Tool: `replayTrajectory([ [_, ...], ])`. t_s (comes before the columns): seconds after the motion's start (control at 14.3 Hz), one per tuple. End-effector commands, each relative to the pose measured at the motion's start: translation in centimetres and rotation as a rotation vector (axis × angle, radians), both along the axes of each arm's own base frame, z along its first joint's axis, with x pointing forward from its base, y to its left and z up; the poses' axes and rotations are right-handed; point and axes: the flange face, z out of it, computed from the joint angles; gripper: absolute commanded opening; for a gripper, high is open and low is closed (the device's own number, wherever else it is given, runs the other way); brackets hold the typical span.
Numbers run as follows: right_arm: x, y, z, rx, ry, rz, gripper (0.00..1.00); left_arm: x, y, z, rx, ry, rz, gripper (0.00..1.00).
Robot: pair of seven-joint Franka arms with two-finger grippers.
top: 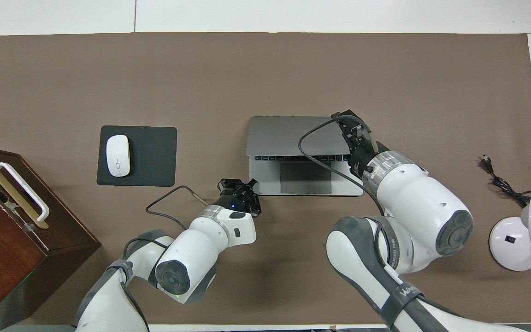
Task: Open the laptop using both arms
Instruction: 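Lift the laptop lid upward with the right gripper, left gripper holding the base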
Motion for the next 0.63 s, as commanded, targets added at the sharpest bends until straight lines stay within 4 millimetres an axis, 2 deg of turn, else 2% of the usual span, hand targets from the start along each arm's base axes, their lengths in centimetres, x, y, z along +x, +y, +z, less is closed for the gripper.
replayTrajectory([
  [0.0,1.6,-1.1,1.0,0.005,-0.042,-0.027,1.0,0.4,-0.1,-1.0,0.011,-0.011,-0.011,0.0],
  [0.35,3.9,-2.5,4.1,0.017,-0.109,-0.05,1.0,0.4,-0.1,-1.0,0.012,-0.011,-0.012,0.0],
  [0.56,4.6,-3.0,4.5,0.019,-0.12,-0.06,1.0,0.4,-0.1,-1.1,0.013,-0.01,-0.012,0.0],
])
